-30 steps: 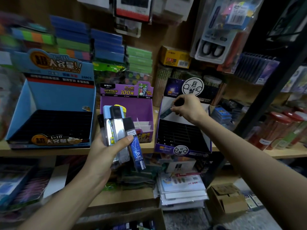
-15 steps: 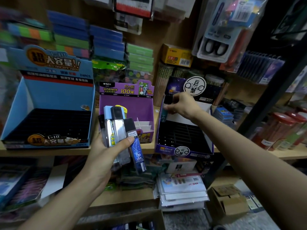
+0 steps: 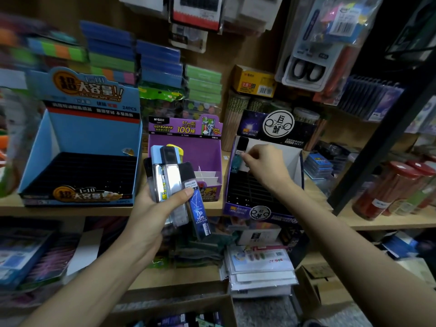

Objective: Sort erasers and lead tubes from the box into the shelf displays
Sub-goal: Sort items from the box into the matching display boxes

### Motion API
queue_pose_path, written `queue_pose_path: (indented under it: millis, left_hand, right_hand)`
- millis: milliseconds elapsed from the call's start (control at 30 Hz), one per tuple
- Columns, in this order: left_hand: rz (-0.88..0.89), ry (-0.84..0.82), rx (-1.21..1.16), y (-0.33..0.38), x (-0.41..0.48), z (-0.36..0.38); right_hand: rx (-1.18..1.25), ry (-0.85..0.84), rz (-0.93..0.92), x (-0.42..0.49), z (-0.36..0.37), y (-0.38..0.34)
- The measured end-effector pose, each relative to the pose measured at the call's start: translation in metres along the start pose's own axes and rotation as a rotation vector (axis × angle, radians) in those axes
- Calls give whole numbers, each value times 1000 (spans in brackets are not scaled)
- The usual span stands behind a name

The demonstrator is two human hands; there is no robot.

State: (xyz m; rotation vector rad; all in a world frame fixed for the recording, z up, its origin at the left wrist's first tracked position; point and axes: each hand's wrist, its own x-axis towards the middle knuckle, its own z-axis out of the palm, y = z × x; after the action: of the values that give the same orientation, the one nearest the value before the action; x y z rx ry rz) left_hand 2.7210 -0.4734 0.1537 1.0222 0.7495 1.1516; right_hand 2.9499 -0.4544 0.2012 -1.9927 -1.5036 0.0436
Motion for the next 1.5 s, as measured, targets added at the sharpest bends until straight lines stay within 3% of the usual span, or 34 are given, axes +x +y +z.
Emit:
queue_pose_path:
  millis: [133, 200, 300, 467, 567, 733, 867, 1500]
  left_hand:
    - [26, 4, 6, 3, 1, 2]
    - [42, -5, 8, 3, 1, 5]
    - [58, -34, 17, 5, 1, 8]
    - [51, -45, 76, 1, 3, 4]
    - [58, -15, 84, -1, 4, 2]
    - [11, -5, 108, 2, 5, -1]
    - [-9, 10, 134, 0, 5, -3]
    - [-61, -9, 126, -6, 5, -6]
  right_hand:
    - [605, -282, 54, -61, -11, -33]
    - [693, -402, 60, -82, -8, -47]
    - [839, -436, 110, -91, -4, -58]
    - [791, -513, 134, -89, -1, -51]
    - [787, -413, 120, -69, -13, -39]
    - [624, 101, 47, -20, -36, 1]
    - [515, 276, 48, 1, -16, 24]
    - [454, 122, 177, 13, 33, 44]
